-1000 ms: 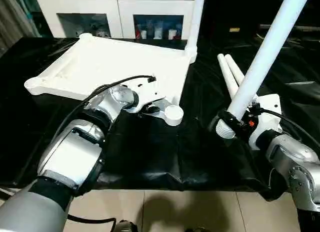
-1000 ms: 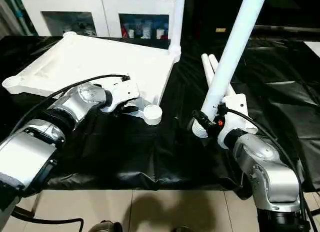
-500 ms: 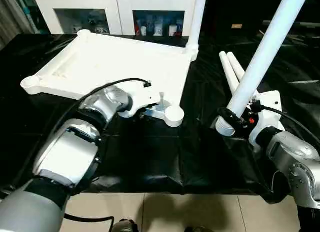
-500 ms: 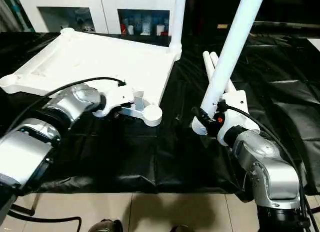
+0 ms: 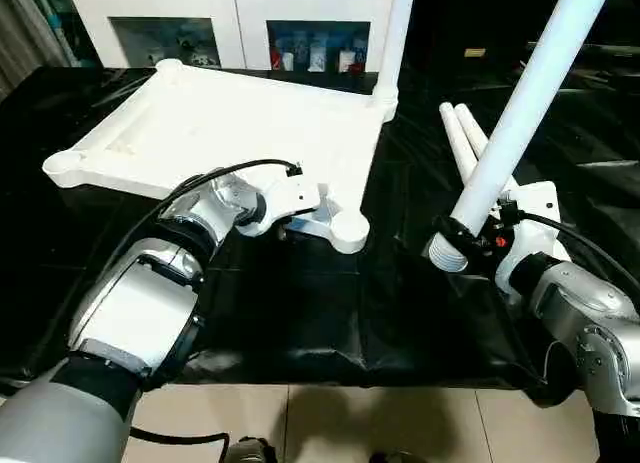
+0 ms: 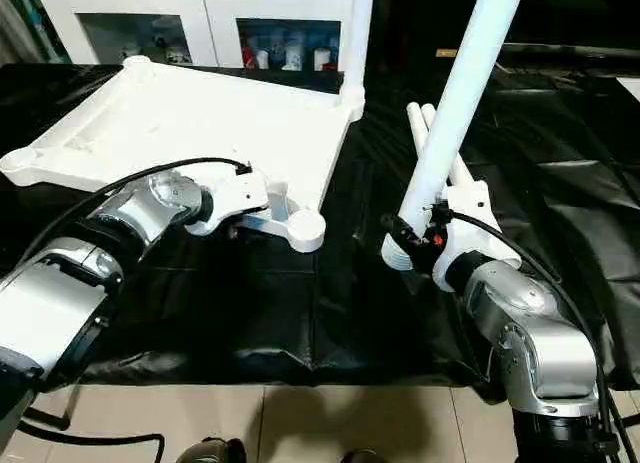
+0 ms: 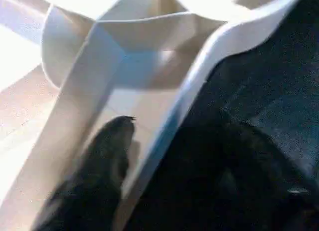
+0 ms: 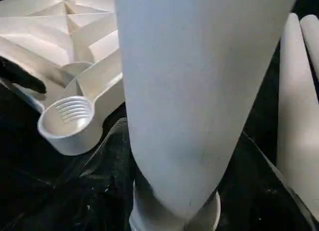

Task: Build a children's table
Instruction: Rotate table base

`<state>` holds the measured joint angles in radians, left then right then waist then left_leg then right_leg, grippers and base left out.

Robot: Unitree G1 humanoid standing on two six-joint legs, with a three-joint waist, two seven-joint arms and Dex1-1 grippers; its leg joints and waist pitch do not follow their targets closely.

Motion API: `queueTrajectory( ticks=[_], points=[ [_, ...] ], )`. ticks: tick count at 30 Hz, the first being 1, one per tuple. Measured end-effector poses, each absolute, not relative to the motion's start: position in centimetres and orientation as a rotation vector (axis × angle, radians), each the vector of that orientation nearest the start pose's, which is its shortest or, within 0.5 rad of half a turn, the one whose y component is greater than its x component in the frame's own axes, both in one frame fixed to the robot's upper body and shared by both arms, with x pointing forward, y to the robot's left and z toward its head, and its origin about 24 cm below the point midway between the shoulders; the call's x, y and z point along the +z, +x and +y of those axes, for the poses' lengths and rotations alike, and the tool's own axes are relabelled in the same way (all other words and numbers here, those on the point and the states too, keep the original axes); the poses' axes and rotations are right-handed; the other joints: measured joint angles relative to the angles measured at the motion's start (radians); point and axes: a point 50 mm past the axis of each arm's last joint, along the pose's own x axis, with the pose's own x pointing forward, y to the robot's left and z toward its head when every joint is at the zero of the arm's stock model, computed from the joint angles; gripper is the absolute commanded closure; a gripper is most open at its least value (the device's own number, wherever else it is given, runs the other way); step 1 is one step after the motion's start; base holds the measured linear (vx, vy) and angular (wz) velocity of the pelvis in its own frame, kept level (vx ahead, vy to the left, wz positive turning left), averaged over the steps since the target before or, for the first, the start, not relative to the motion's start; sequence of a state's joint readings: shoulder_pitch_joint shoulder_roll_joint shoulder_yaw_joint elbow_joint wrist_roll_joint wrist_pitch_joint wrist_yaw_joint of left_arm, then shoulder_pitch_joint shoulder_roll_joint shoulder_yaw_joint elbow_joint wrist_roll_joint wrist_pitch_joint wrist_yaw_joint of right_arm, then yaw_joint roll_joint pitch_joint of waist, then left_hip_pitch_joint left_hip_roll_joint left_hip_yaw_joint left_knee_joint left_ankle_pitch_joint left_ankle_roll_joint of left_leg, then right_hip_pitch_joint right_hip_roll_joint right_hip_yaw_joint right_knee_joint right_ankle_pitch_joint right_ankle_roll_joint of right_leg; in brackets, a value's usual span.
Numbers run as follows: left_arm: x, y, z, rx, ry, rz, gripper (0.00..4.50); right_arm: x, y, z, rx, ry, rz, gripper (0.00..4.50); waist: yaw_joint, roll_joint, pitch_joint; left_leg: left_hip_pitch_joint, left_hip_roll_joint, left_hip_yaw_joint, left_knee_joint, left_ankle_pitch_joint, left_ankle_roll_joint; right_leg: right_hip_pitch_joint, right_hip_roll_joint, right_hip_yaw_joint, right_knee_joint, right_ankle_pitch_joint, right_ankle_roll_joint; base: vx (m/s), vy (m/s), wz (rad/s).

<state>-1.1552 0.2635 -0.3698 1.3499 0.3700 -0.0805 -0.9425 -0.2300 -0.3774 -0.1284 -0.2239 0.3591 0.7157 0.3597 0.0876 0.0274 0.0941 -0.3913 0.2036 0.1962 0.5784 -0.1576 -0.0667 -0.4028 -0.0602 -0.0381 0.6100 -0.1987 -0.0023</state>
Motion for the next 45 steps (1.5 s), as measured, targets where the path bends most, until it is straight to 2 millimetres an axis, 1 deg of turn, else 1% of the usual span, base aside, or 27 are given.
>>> queueTrajectory(
  ticks=[1, 2, 3, 5, 6, 7, 8, 10, 12, 15, 16, 17, 18, 19, 21, 24, 27, 29, 30, 35, 41, 43, 44, 45],
  points=[
    [9.9, 38.8, 12.7, -1.053, 0.861, 0.597, 1.64, 10.9, 28.0, -19.7, 0.370, 0.016, 0.242, 2.63, 0.000, 0.000, 0.000, 0.000, 0.000, 0.000, 0.000, 0.000, 0.000, 0.000, 0.000, 0.000, 0.000, 0.000, 0.000, 0.000, 0.000, 0.00],
    [9.8, 38.8, 12.7, -1.062, 0.854, 0.612, 1.64, 10.9, 28.0, -19.7, 0.369, 0.015, 0.242, 2.63, 0.000, 0.000, 0.000, 0.000, 0.000, 0.000, 0.000, 0.000, 0.000, 0.000, 0.000, 0.000, 0.000, 0.000, 0.000, 0.000, 0.000, 0.00],
    [9.7, 38.7, 12.7, -1.072, 0.848, 0.630, 1.97, 10.9, 28.0, -19.7, 0.369, 0.014, 0.242, 2.63, 0.001, -0.001, 0.000, 0.000, 0.000, 0.000, 0.000, 0.000, 0.000, 0.000, 0.000, 0.000, 0.000, 0.000, 0.000, 0.000, 0.000, 0.00],
    [9.7, 38.6, 12.9, -1.074, 0.844, 0.657, 1.88, 10.8, 28.1, -19.8, 0.368, 0.013, 0.243, 2.63, 0.000, -0.001, 0.000, 0.000, 0.000, 0.000, 0.000, 0.000, 0.000, 0.000, 0.000, 0.000, 0.000, 0.000, 0.000, 0.000, 0.000, 0.00],
    [9.6, 38.5, 13.0, -1.079, 0.839, 0.679, 2.19, 10.8, 28.1, -19.8, 0.366, 0.013, 0.247, 2.63, 0.001, -0.001, 0.000, 0.000, 0.000, 0.000, 0.000, 0.000, 0.000, 0.000, 0.000, 0.000, 0.000, 0.000, 0.000, 0.000, 0.000, 0.00],
    [9.5, 38.5, 13.0, -1.085, 0.834, 0.695, 2.19, 10.7, 28.2, -19.8, 0.366, 0.013, 0.251, 2.63, 0.001, -0.001, 0.000, 0.000, 0.000, 0.000, 0.000, 0.000, 0.000, 0.000, 0.000, 0.000, 0.000, 0.000, 0.000, 0.000, 0.000, 0.00],
    [9.5, 38.4, 13.0, -1.089, 0.830, 0.705, 2.39, 10.6, 28.3, -19.7, 0.368, 0.014, 0.256, 2.63, 0.001, -0.001, 0.001, 0.000, 0.000, 0.000, 0.000, 0.000, 0.000, 0.000, 0.000, 0.000, 0.000, 0.000, 0.000, 0.000, 0.000, 0.00],
    [9.6, 38.5, 13.1, -1.085, 0.837, 0.717, 2.41, 10.6, 28.5, -19.6, 0.375, 0.013, 0.258, 2.63, 0.002, -0.002, 0.001, 0.001, 0.000, 0.000, 0.000, 0.000, 0.000, 0.000, 0.000, 0.000, 0.000, 0.000, 0.000, 0.000, 0.000, 0.00],
    [9.6, 38.5, 13.0, -1.087, 0.840, 0.728, 2.81, 10.6, 28.6, -19.4, 0.388, 0.012, 0.256, 2.63, 0.002, -0.002, 0.001, 0.001, 0.000, 0.000, 0.000, 0.002, 0.003, 0.000, 0.000, 0.000, 0.000, 0.000, 0.000, 0.000, 0.000, 0.00],
    [9.8, 38.5, 13.0, -1.094, 0.853, 0.743, 2.87, 10.8, 28.9, -19.4, 0.393, 0.008, 0.248, 2.63, 0.001, -0.005, 0.002, 0.001, 0.000, 0.001, 0.000, 0.003, 0.004, 0.000, 0.000, 0.000, 0.001, 0.000, 0.000, 0.000, 0.000, 0.00],
    [9.9, 38.4, 12.9, -1.102, 0.853, 0.746, 3.08, 10.9, 29.0, -19.4, 0.393, 0.007, 0.242, 2.63, 0.001, -0.005, 0.002, 0.001, 0.000, 0.001, 0.000, 0.003, 0.004, 0.000, 0.000, 0.000, 0.000, 0.000, 0.000, 0.000, 0.000, 0.00],
    [9.9, 38.4, 12.8, -1.102, 0.851, 0.748, 3.08, 10.9, 29.1, -19.3, 0.394, 0.007, 0.243, 2.63, 0.001, -0.005, 0.002, 0.001, 0.000, 0.001, 0.000, 0.003, 0.004, 0.000, 0.000, 0.000, 0.000, 0.000, 0.000, 0.000, 0.000, 0.00],
    [9.9, 38.4, 12.8, -1.104, 0.843, 0.752, 3.21, 10.9, 29.1, -19.3, 0.396, 0.006, 0.245, 2.63, 0.001, -0.006, 0.003, 0.001, 0.000, 0.001, 0.000, 0.003, 0.005, 0.000, 0.000, 0.000, 0.000, 0.000, 0.000, 0.000, 0.000, 0.00],
    [10.0, 38.3, 12.8, -1.120, 0.818, 0.761, 3.21, 10.8, 29.1, -19.2, 0.400, 0.006, 0.247, 2.63, 0.000, -0.007, 0.004, 0.001, 0.000, 0.001, 0.000, 0.003, 0.005, 0.000, 0.000, 0.000, 0.000, 0.000, 0.000, 0.000, 0.000, 0.00],
    [9.9, 38.1, 12.6, -1.150, 0.753, 0.768, 3.40, 10.7, 29.2, -19.1, 0.406, 0.006, 0.254, 2.63, 0.000, -0.007, 0.004, 0.001, 0.000, 0.001, 0.000, 0.003, 0.005, 0.000, 0.000, 0.000, 0.000, 0.000, 0.000, 0.000, 0.000, 0.00],
    [9.6, 37.7, 12.3, -1.183, 0.646, 0.782, 3.53, 10.6, 29.2, -18.8, 0.416, 0.008, 0.251, 2.63, 0.001, -0.009, 0.005, 0.001, 0.000, 0.002, 0.000, 0.003, 0.005, 0.000, -0.001, 0.001, 0.000, 0.000, 0.000, 0.000, 0.000, 0.00],
    [8.9, 37.4, 11.6, -1.190, 0.557, 0.754, 3.69, 10.4, 29.2, -18.4, 0.426, 0.018, 0.252, 2.63, 0.002, -0.010, 0.005, 0.001, 0.000, 0.002, 0.000, 0.003, 0.006, 0.000, -0.001, 0.000, 0.001, 0.000, 0.000, 0.000, 0.000, 0.00],
    [8.5, 37.2, 11.1, -1.177, 0.520, 0.721, 3.77, 10.3, 29.2, -18.2, 0.427, 0.032, 0.254, 2.63, 0.002, -0.013, 0.004, 0.001, 0.000, 0.002, 0.000, 0.003, 0.006, 0.000, -0.001, 0.000, 0.001, 0.000, 0.000, 0.000, 0.000, 0.00],
    [8.3, 37.1, 10.8, -1.169, 0.507, 0.700, 3.89, 10.2, 29.2, -18.0, 0.430, 0.040, 0.253, 2.63, 0.002, -0.015, 0.004, 0.001, 0.000, 0.002, 0.000, 0.003, 0.006, 0.000, -0.001, 0.000, 0.002, 0.000, 0.000, 0.000, 0.000, 0.00],
    [7.8, 36.7, 10.2, -1.145, 0.513, 0.617, 4.16, 10.0, 29.2, -17.4, 0.435, 0.101, 0.243, 2.63, 0.001, -0.020, 0.002, 0.006, 0.000, 0.002, 0.000, 0.004, 0.006, 0.003, -0.001, 0.001, 0.003, 0.000, 0.000, 0.000, 0.000, 0.00],
    [7.4, 35.6, 9.6, -1.141, 0.532, 0.511, 4.33, 9.5, 29.1, -16.8, 0.432, 0.132, 0.258, 2.63, -0.001, -0.028, -0.002, 0.006, 0.000, 0.003, 0.000, 0.003, 0.005, 0.003, -0.002, 0.001, 0.002, 0.000, 0.000, 0.000, 0.000, 0.00],
    [7.4, 35.4, 9.4, -1.133, 0.519, 0.487, 4.45, 9.4, 29.1, -16.6, 0.439, 0.147, 0.259, 2.63, -0.001, -0.029, -0.002, 0.006, 0.000, 0.003, 0.000, 0.003, 0.005, 0.003, -0.002, 0.001, 0.002, 0.000, 0.000, 0.000, 0.000, 0.00],
    [7.3, 35.3, 9.3, -1.129, 0.510, 0.474, 4.45, 9.4, 29.0, -16.6, 0.440, 0.149, 0.260, 2.63, -0.001, -0.029, -0.002, 0.006, 0.000, 0.003, 0.000, 0.002, 0.004, 0.003, -0.002, 0.001, 0.002, 0.000, 0.000, 0.000, 0.000, 0.00],
    [7.3, 35.1, 9.2, -1.129, 0.514, 0.449, 4.15, 9.4, 29.1, -16.6, 0.441, 0.149, 0.260, 2.63, -0.001, -0.030, -0.002, 0.006, 0.000, 0.003, -0.001, 0.002, 0.003, 0.003, -0.002, 0.001, 0.002, 0.000, 0.000, 0.000, 0.000, 0.00]
  ],
)
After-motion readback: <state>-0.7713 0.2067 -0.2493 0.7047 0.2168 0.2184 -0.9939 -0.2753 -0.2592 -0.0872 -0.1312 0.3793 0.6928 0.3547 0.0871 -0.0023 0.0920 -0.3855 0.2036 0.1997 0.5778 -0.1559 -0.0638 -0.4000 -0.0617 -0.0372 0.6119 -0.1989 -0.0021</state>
